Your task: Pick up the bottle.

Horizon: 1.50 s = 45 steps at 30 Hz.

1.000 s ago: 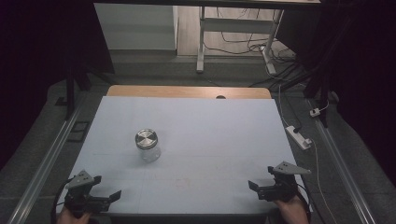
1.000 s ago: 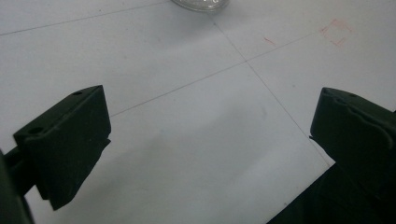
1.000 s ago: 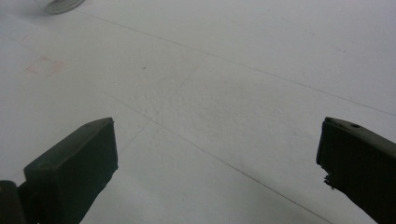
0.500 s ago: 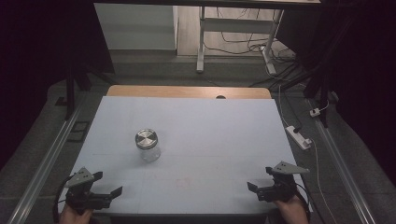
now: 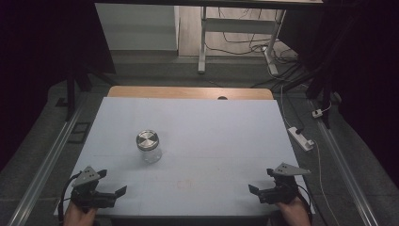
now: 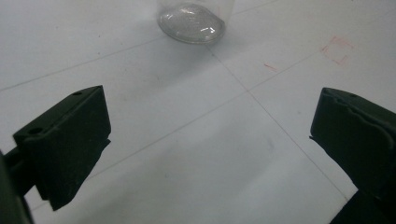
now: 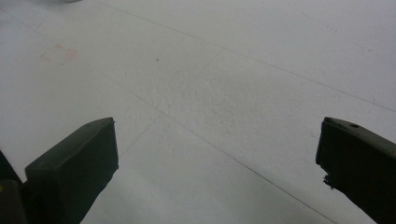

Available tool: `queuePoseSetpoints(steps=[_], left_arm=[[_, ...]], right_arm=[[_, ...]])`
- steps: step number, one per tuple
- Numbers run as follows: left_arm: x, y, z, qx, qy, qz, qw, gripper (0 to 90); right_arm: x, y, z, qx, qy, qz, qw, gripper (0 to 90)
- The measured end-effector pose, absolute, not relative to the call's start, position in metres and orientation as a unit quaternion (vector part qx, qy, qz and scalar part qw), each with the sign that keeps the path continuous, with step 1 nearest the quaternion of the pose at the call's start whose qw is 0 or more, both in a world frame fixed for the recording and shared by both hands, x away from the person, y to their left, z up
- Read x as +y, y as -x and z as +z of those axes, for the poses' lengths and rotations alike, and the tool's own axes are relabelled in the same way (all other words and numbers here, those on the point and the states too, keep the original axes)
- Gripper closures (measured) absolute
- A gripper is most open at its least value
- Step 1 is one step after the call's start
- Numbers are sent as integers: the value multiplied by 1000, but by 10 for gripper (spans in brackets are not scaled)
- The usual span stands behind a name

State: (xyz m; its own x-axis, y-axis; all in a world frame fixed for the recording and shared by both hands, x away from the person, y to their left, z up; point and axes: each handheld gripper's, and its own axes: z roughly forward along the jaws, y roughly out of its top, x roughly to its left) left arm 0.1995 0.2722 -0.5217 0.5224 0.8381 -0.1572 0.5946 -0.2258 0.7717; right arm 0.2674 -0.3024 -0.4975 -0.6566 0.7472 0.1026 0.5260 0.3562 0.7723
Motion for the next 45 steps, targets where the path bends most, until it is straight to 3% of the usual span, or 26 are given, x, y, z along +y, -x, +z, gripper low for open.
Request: queuePoseSetpoints(steps=[33,45], left_arm=[[257,-246,-520,421,-782,158,432,0],[253,-267,-521,432,-780,154,425,0]], right_arm=[[-301,-267,-498,816,-386,410,132,0],[-301,-268,-498,817,-386,408,130,0]])
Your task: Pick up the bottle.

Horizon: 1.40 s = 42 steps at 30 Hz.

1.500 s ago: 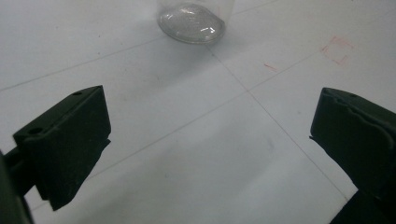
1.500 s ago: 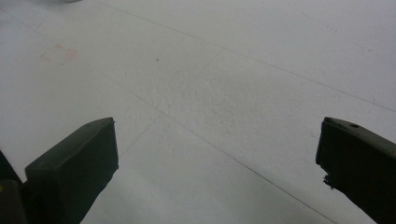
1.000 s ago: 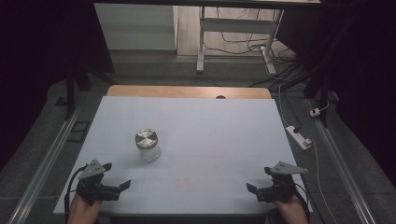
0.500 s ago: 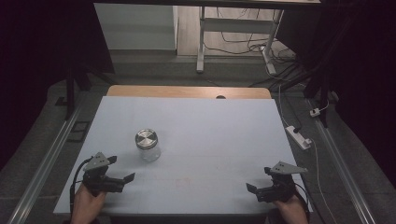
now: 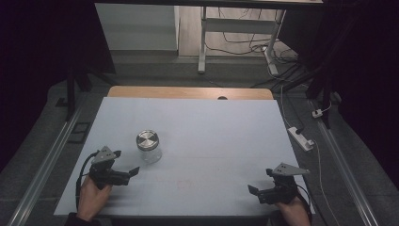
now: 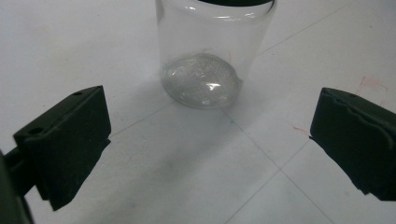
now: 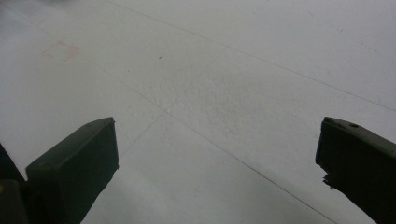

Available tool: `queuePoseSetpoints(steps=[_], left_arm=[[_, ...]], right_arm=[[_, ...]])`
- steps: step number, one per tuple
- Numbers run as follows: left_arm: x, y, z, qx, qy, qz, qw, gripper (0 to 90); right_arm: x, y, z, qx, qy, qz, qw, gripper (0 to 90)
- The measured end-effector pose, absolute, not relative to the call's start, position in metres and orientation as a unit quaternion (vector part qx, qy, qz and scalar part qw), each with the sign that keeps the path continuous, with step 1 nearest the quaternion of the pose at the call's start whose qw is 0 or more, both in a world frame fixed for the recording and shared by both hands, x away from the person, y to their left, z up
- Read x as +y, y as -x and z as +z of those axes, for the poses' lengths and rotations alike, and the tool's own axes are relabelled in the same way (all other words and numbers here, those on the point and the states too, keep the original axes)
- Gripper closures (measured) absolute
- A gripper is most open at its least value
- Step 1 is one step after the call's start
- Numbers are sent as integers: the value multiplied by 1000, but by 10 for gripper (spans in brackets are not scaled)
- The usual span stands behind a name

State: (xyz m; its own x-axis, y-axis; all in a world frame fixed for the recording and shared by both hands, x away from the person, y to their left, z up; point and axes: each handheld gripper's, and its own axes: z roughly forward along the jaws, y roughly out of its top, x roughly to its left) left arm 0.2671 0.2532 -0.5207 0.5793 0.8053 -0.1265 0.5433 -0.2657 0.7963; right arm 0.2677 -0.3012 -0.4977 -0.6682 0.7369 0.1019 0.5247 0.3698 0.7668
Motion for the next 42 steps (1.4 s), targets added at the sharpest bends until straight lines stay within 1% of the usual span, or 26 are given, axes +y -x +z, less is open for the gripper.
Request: queuePoseSetpoints(steps=[3,10,17,23,32,37,42], left_arm=[[252,-273,-521,437,-783,145,419,0],[246,-287,-520,438,-790,145,404,0],[237,-302,-519,426,-802,153,390,0],[229,-312,-518,414,-807,158,391,0],[221,-329,-522,397,-814,137,402,0],[215,-336,-526,380,-823,148,396,0],[211,-340,-525,388,-818,146,398,0]], right_arm=[[-301,-268,-498,817,-386,407,130,0],[-301,-268,-498,818,-385,407,130,0],[-300,-268,-498,819,-385,406,129,0],[-300,-268,-498,819,-385,406,129,0],[-300,-268,-498,821,-384,404,128,0],[-301,-269,-498,819,-386,406,128,0],[-300,-269,-499,819,-385,405,128,0]])
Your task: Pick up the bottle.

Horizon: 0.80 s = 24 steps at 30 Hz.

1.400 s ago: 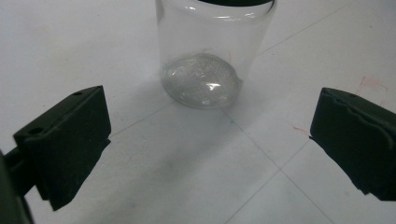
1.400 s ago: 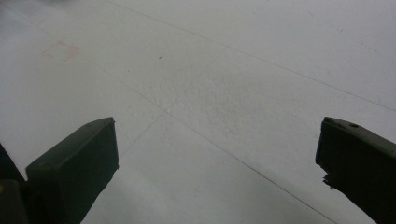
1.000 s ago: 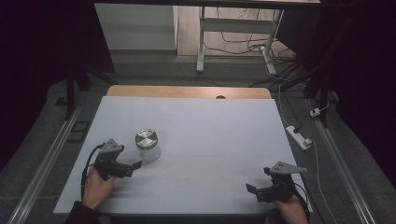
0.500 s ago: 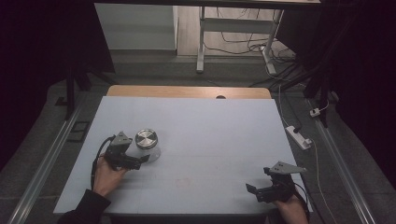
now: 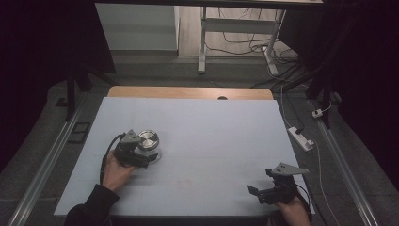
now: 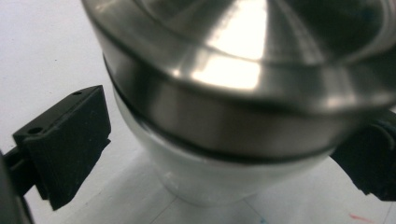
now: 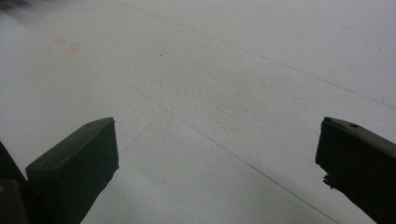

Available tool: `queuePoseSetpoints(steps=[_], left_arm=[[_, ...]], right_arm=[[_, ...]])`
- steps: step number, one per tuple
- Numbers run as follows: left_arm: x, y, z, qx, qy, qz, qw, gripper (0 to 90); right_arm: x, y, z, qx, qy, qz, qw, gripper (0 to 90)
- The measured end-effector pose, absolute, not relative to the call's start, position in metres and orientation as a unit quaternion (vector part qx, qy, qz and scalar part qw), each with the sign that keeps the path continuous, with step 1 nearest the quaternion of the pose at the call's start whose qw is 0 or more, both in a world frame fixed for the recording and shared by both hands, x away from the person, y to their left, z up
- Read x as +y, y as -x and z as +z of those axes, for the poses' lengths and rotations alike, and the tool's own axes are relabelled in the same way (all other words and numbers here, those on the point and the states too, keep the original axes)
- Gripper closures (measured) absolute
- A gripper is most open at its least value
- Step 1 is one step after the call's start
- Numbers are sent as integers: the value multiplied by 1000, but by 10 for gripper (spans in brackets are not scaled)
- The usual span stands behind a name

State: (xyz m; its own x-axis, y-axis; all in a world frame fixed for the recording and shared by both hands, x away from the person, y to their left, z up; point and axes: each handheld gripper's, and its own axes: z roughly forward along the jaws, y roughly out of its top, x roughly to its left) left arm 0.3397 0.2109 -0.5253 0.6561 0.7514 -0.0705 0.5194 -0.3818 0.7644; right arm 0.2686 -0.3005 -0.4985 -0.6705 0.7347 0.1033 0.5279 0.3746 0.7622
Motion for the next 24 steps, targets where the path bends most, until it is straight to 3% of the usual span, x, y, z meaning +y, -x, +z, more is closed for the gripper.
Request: queuePoseSetpoints(steps=[9,17,24], left_arm=[[206,-341,-522,387,-827,154,378,5],[204,-336,-517,376,-827,173,381,149],[206,-336,-518,375,-825,170,388,152]], right_arm=[[-300,-269,-499,820,-384,404,128,0],[-300,-268,-499,821,-383,404,127,0],[-300,-269,-499,821,-383,403,127,0]])
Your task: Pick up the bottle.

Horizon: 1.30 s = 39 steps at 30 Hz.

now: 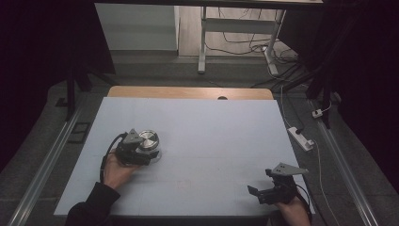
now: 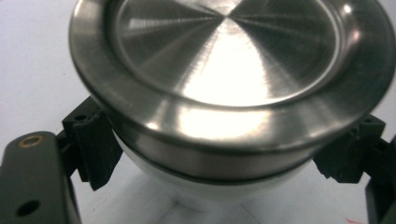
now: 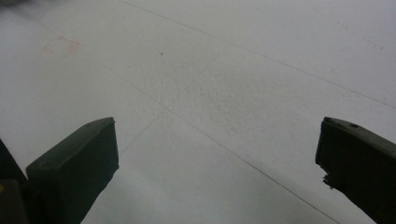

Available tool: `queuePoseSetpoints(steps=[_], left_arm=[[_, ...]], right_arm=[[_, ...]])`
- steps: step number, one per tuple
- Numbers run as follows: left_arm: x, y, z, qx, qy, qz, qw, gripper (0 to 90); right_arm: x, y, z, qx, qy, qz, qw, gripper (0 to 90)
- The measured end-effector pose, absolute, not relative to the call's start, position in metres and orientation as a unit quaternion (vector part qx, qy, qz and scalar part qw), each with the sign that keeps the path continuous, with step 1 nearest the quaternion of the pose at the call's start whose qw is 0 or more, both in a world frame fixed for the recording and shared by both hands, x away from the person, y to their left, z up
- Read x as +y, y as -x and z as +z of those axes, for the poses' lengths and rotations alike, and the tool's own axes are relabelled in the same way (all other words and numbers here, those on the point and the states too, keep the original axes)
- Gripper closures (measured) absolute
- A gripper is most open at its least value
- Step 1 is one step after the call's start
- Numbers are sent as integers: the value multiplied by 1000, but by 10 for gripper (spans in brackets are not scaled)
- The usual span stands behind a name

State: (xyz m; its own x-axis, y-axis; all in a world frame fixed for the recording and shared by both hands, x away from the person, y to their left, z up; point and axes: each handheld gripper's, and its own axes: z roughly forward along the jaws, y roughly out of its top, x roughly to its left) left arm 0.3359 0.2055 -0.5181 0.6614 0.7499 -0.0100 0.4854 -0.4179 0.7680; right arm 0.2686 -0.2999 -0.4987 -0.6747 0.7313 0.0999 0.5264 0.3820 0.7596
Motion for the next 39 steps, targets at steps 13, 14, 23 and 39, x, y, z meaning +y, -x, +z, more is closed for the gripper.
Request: queuePoseSetpoints(steps=[13,14,23,39], left_arm=[[202,-336,-513,400,-821,159,376,160],[202,-336,-513,399,-822,160,374,160],[198,-334,-506,395,-820,158,382,161],[174,-327,-488,351,-827,145,414,161]], right_arm=[[-299,-268,-499,824,-378,403,126,0],[-299,-268,-499,824,-378,403,126,0],[-299,-268,-499,825,-377,402,126,0],[-299,-268,-499,825,-378,401,125,0]])
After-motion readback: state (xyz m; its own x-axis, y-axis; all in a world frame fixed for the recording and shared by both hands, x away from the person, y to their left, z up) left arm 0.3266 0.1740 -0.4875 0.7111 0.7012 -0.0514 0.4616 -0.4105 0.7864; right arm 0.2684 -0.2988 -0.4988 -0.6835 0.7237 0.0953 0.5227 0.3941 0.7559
